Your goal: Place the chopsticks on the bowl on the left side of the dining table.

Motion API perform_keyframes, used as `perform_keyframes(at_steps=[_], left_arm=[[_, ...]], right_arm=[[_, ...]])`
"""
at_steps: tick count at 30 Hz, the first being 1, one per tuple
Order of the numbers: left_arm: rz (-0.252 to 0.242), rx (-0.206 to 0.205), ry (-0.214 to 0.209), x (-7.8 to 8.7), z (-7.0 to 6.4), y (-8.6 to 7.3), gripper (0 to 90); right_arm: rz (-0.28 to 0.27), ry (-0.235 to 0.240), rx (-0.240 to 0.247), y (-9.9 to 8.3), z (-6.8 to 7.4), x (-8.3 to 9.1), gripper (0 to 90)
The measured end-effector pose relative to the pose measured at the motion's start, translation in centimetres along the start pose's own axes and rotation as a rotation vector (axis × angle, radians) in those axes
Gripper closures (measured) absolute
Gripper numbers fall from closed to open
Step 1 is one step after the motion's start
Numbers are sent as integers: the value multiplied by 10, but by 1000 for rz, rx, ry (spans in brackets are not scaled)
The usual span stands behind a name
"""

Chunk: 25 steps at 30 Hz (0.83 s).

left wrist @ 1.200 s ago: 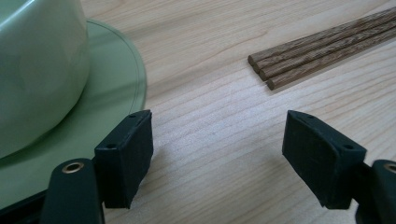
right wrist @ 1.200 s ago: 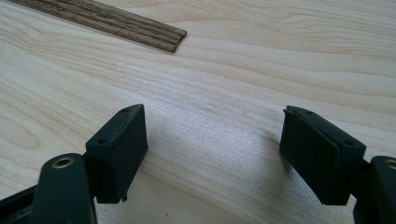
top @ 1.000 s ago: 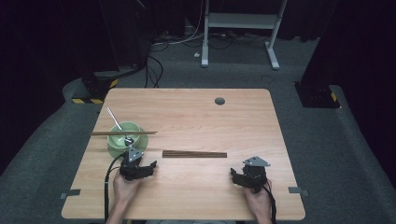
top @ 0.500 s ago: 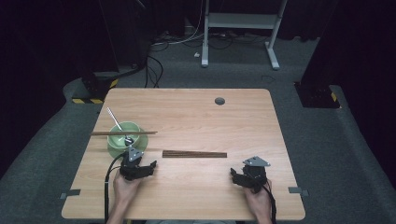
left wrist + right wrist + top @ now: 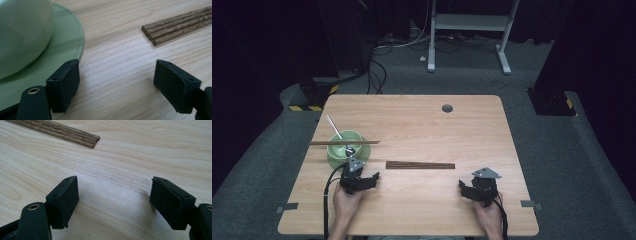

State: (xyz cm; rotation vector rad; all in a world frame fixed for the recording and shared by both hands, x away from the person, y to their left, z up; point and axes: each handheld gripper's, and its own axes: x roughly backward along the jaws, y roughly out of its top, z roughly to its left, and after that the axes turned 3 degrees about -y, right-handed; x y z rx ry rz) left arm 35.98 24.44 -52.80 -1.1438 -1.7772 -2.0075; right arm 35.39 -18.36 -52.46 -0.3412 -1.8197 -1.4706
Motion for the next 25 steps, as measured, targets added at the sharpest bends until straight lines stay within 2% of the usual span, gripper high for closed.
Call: perform_keyframes(at_steps=[25], left_arm=[[-1, 8, 10, 1, -1, -1, 210]], right_arm=[[0, -2, -1, 0, 0, 0, 222]])
